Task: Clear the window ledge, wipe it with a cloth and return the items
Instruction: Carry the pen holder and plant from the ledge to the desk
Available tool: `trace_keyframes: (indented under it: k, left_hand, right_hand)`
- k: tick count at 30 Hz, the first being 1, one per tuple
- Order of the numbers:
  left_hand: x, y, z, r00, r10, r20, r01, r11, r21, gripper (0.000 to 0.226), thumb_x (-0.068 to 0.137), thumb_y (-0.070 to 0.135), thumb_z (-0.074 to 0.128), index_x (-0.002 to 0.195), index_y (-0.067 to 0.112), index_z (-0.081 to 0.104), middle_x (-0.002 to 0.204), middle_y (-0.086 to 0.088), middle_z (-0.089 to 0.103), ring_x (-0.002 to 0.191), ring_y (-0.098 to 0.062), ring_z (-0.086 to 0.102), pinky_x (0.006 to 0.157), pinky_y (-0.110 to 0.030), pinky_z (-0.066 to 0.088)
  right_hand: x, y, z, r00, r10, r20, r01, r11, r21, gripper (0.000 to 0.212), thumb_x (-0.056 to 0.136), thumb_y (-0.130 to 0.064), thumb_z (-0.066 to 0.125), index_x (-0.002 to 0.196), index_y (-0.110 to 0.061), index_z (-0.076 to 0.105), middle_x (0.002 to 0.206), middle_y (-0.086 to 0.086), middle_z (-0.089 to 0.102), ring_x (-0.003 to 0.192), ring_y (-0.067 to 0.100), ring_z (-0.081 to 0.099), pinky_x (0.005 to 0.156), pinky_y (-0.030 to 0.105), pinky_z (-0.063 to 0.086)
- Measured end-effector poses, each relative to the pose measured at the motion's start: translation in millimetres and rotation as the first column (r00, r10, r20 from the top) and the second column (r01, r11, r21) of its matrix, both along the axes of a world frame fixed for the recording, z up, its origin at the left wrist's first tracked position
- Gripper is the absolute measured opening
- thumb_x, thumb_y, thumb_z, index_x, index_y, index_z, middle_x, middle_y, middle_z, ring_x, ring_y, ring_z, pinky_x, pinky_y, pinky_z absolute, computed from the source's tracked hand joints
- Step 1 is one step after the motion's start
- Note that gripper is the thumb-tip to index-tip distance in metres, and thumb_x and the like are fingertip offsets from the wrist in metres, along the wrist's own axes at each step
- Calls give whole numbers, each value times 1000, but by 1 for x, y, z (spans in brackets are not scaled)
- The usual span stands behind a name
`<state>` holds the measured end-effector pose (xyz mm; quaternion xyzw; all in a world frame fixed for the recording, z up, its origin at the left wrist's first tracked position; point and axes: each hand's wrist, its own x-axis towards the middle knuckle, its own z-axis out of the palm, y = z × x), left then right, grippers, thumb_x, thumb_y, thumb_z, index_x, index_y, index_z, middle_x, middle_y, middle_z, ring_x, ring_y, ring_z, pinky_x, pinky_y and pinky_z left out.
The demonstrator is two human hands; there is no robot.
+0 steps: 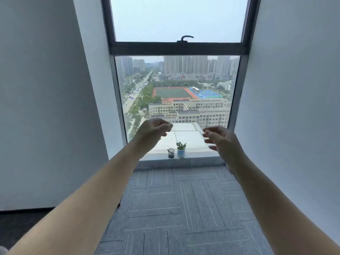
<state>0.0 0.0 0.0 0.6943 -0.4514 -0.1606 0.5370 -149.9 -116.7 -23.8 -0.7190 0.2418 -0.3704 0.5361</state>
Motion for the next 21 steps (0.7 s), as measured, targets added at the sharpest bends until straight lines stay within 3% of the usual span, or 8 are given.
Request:
trace_keyframes:
  k: [4, 8, 17, 21]
  left_hand:
    - [27, -57, -40, 1000, 8, -20, -7, 998, 60, 14, 86, 18, 51, 74, 23, 58, 95, -14, 63, 89, -22, 55, 79, -31, 42]
    - [63, -129, -67, 998, 44, -47, -40, 995, 94, 9, 86, 18, 51, 82, 18, 59, 98, -13, 63, 92, -23, 56, 85, -36, 43]
    - [156, -269, -106, 970, 192, -149, -171, 975, 144, 10, 85, 20, 52, 76, 23, 57, 98, -13, 62, 92, -24, 56, 81, -35, 43]
    - [203, -326, -128, 956, 229, -180, -199, 965, 171, 11, 86, 17, 50, 79, 18, 58, 92, -9, 61, 91, -24, 55, 82, -36, 45]
  right_hand:
    - [26, -58, -38, 997, -5, -82, 11, 998, 62, 9, 91, -14, 47, 92, -13, 57, 91, 3, 59, 93, 21, 54, 78, 29, 44]
    - [63, -136, -61, 990, -8, -139, 24, 994, 108, 11, 92, -16, 47, 93, -11, 56, 95, 6, 58, 92, 21, 53, 83, 33, 42]
    - [147, -301, -82, 984, -32, -176, 63, 983, 173, 12, 93, -14, 46, 96, -8, 56, 92, 6, 58, 88, 20, 52, 68, 23, 42]
    - [198, -353, -114, 978, -25, -205, 67, 977, 204, 13, 92, -14, 46, 84, -12, 57, 89, 8, 57, 87, 20, 51, 67, 24, 41]
